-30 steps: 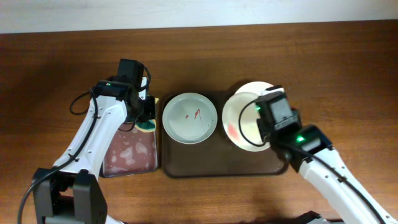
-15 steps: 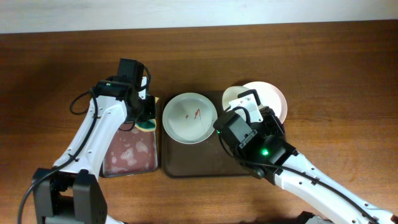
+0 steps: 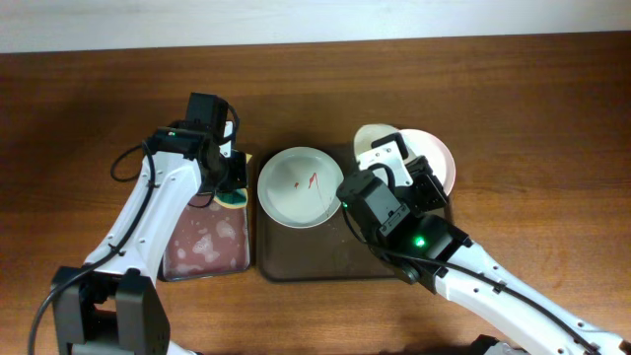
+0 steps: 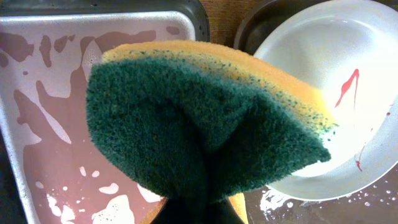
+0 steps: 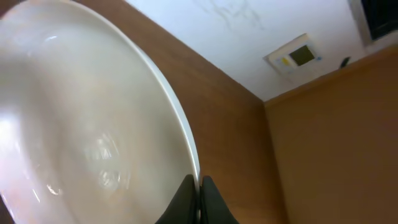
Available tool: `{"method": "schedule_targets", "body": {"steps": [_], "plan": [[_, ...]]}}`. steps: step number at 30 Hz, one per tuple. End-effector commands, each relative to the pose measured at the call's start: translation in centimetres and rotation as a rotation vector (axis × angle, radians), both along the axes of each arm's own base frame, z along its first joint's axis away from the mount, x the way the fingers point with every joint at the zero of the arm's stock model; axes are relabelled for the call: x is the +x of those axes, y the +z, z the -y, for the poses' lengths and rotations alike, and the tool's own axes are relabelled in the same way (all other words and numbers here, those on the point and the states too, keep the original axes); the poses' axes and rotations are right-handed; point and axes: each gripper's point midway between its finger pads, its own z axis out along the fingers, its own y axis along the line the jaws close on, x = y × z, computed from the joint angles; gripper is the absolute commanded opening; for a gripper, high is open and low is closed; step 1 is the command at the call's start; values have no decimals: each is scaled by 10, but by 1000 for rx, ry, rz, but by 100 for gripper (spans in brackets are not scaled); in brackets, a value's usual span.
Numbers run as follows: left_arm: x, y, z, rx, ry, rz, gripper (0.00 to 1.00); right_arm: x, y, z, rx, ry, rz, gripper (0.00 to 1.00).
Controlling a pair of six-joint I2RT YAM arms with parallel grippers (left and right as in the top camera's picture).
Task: Clean dirty plates on tray and stack at the side
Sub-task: 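Place the cleaned plate on the table right of the tray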
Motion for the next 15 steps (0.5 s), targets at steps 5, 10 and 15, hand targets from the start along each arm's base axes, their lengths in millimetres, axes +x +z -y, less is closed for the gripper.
{"method": "schedule_targets", "body": {"steps": [5, 10, 15], "plan": [[2, 10, -1, 1, -10, 31, 0, 11, -5, 9, 165, -54, 12, 4], [2, 10, -1, 1, -11, 31, 0, 30, -49, 83, 617, -254, -116, 4], [2, 10, -1, 1, -10, 31, 0, 11, -70, 176, 968, -476, -144, 4]]}}
